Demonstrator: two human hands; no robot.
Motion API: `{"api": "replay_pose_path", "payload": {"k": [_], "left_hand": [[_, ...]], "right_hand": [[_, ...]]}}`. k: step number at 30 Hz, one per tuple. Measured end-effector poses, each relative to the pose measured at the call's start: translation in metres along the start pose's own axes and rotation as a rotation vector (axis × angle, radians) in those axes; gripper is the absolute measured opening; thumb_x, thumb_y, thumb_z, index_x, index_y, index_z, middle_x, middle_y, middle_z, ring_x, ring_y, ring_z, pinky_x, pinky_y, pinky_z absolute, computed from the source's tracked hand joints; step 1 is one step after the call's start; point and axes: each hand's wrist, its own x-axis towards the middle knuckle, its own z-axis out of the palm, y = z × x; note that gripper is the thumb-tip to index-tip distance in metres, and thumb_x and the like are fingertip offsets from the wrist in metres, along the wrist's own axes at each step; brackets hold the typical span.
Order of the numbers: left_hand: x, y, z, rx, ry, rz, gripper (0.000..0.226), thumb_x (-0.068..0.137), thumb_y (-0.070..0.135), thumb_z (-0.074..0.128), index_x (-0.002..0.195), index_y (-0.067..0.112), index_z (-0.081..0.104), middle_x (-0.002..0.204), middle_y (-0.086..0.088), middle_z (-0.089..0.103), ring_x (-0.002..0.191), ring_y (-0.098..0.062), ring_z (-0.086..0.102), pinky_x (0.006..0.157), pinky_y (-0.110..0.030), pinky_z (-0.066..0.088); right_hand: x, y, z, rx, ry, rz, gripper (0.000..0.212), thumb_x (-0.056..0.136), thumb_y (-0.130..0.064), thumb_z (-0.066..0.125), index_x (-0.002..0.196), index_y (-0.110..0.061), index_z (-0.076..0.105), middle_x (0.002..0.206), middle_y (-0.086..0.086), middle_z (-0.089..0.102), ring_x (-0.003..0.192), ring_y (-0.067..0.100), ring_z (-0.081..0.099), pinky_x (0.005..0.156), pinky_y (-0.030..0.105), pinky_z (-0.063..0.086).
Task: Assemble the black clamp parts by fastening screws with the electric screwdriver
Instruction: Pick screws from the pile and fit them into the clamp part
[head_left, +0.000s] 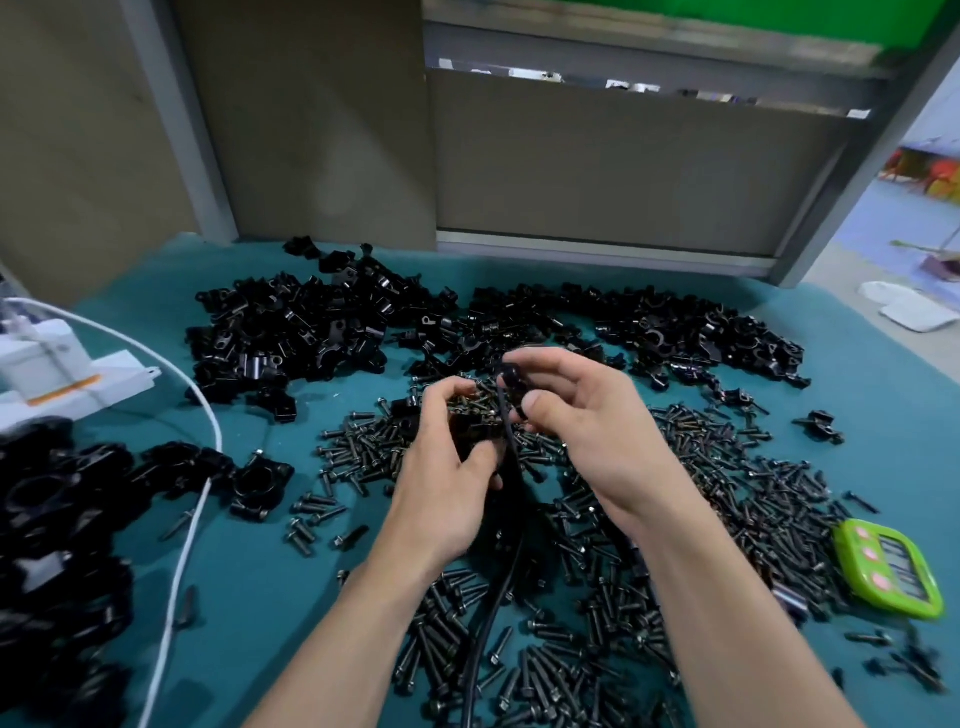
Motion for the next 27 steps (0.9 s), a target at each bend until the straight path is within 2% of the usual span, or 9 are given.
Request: {"api": "replay_pose_path", "payload": {"k": [4,7,12,15,17,19,22,24,27], "left_hand": [[0.005,-0.001,-0.004,-0.213,-0.033,-0.095,0.038,0.072,0.032,0.078,0.097,0.043,0.052,0.082,0.000,0.076,0.062,-0.024,0.069,0.065,-0.050,0.058],[0.010,-0.002,-0.007,-0.249,-0.100,-0.116,0.048,0.065,0.025,0.085,0.103,0.024,0.056,0.079,-0.006,0.075,0.059,-0.022,0.063,0.059,-0.039,0.053],[0.012,-0.003,-0.016,-0.284,-0.249,-0.116,0.046,0.071,0.014,0.092,0.108,0.012,0.066,0.076,-0.005,0.075,0.058,-0.015,0.064,0.054,-0.023,0.052],[0.011,0.001,-0.018,-0.311,-0.230,-0.076,0.036,0.072,0.010,0.088,0.104,0.022,0.076,0.080,-0.007,0.077,0.069,-0.017,0.073,0.061,-0.023,0.056],[0.008,0.001,-0.014,-0.237,-0.155,-0.025,0.040,0.079,0.004,0.086,0.105,0.033,0.076,0.087,-0.007,0.080,0.079,-0.021,0.079,0.070,-0.032,0.062],[0.006,-0.001,-0.010,-0.050,-0.052,0.037,0.044,0.088,0.007,0.081,0.112,0.042,0.068,0.089,0.001,0.081,0.079,-0.021,0.078,0.076,-0.044,0.063],[0.004,-0.006,-0.006,0.152,0.045,0.116,0.045,0.093,0.010,0.074,0.105,0.053,0.069,0.081,0.014,0.077,0.061,-0.009,0.071,0.059,-0.030,0.058],[0.003,-0.005,-0.006,0.167,0.078,0.113,0.054,0.092,0.005,0.072,0.096,0.059,0.073,0.076,0.017,0.076,0.057,-0.005,0.069,0.055,-0.021,0.055],[0.003,-0.004,-0.007,0.099,0.052,0.121,0.052,0.092,0.001,0.070,0.089,0.052,0.078,0.078,0.013,0.078,0.061,-0.010,0.072,0.057,-0.028,0.059]], "right_hand": [[-0.003,0.004,-0.005,-0.138,-0.069,-0.068,0.050,0.090,0.016,0.056,0.112,-0.026,0.074,0.110,-0.007,0.078,0.111,0.010,0.070,0.099,0.031,0.054],[-0.010,0.008,-0.007,-0.154,-0.112,-0.057,0.049,0.091,0.017,0.054,0.113,-0.021,0.073,0.110,-0.005,0.077,0.112,0.012,0.070,0.101,0.037,0.055],[-0.013,0.009,-0.008,-0.177,-0.138,-0.063,0.047,0.093,0.014,0.054,0.114,-0.024,0.071,0.110,-0.009,0.076,0.113,0.011,0.069,0.100,0.031,0.055],[-0.014,0.010,-0.009,-0.099,-0.058,-0.010,0.040,0.093,0.008,0.063,0.112,-0.027,0.071,0.103,-0.005,0.078,0.096,0.009,0.073,0.090,0.030,0.059],[-0.014,0.012,-0.009,0.000,0.012,0.048,0.035,0.094,0.003,0.066,0.112,-0.026,0.071,0.094,0.005,0.079,0.075,0.014,0.071,0.079,0.030,0.060],[-0.015,0.013,-0.008,0.062,0.049,0.098,0.031,0.094,0.000,0.066,0.114,-0.024,0.070,0.084,0.012,0.077,0.066,0.018,0.066,0.070,0.033,0.059],[-0.014,0.015,-0.007,0.069,0.073,0.144,0.029,0.094,0.002,0.061,0.110,-0.021,0.071,0.067,0.005,0.068,0.062,0.021,0.067,0.059,0.029,0.054],[-0.015,0.015,-0.006,0.048,0.066,0.158,0.032,0.096,0.004,0.057,0.109,-0.020,0.072,0.065,0.001,0.067,0.062,0.022,0.070,0.058,0.028,0.055],[-0.016,0.014,0.000,0.109,0.002,0.183,0.034,0.097,0.009,0.057,0.107,-0.020,0.073,0.073,0.003,0.072,0.068,0.023,0.074,0.065,0.029,0.060]]}}
